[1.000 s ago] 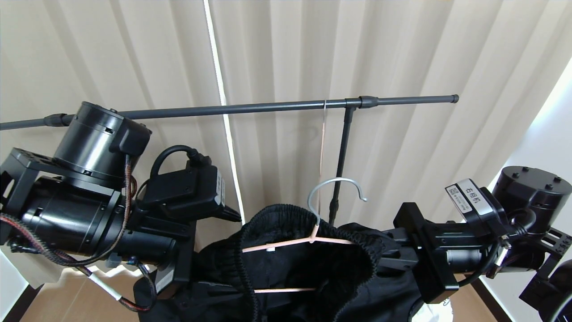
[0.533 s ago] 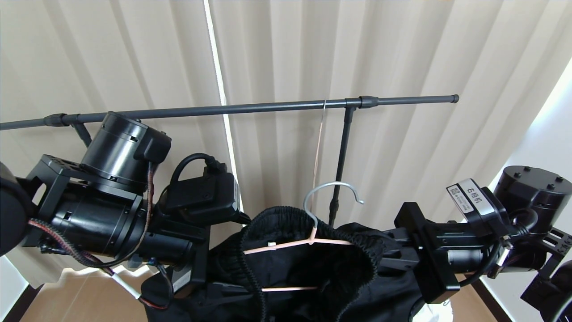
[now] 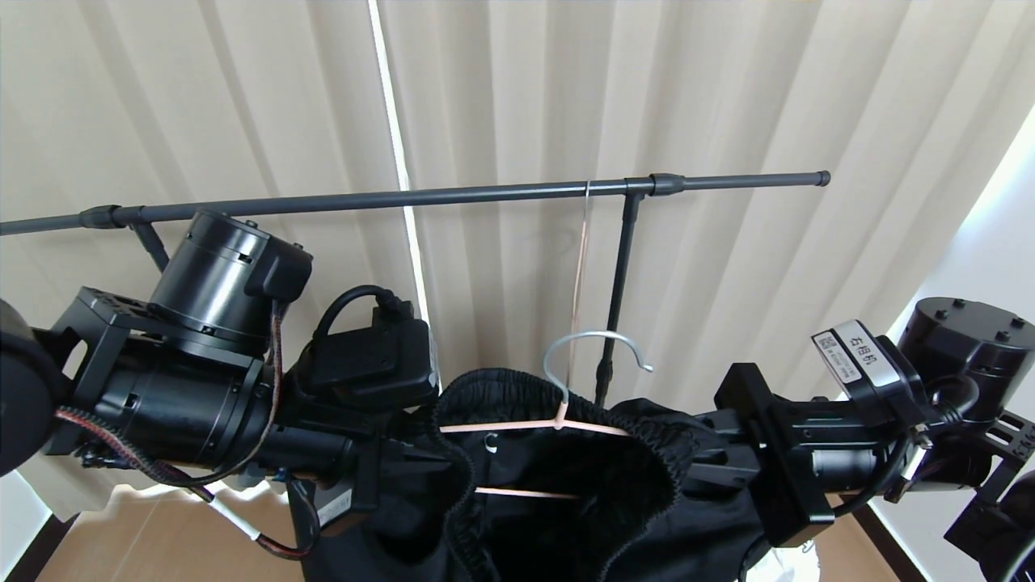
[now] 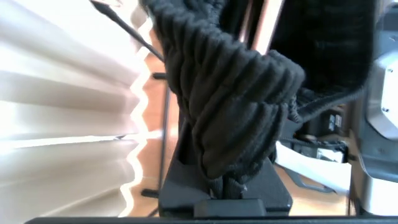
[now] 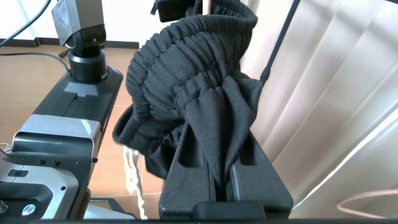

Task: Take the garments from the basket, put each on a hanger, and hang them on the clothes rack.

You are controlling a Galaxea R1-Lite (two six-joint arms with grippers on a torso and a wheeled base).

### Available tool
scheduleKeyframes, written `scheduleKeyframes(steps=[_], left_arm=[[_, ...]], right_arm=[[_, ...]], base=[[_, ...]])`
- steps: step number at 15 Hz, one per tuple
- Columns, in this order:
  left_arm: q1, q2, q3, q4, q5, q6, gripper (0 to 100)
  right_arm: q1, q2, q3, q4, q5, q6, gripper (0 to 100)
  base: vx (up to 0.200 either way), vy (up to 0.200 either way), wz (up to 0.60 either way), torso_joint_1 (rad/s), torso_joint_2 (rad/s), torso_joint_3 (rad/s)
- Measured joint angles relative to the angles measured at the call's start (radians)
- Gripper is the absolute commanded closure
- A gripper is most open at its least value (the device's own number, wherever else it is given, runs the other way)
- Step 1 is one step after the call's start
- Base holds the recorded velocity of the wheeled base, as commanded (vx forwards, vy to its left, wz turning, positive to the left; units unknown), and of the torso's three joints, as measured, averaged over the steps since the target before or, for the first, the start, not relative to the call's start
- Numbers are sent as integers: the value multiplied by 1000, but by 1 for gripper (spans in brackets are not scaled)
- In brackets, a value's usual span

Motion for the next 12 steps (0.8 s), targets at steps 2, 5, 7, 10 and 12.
scheduleKeyframes(steps=[2,5,7,10,12], left_arm=[[2,-4,14,-43,5,-1,100],[4,-15,40,-108,75,-11,100],[1,-28,56,-147,106,-33,100],[1,-38,66,-179,116,-39,100],[0,-46,68,-181,116,-40,100]], right_arm=[[0,0,-4,0,-7,0,100],[0,2,-11,0,-15,0,100],[0,3,-18,5,-31,1,100],[0,4,-10,2,-54,-1,0],[-5,2,-9,1,-54,-2,0]], base=[[0,0,0,0,0,0],[0,0,0,0,0,0],[0,0,0,0,0,0],[0,0,0,0,0,0],[0,0,0,0,0,0]])
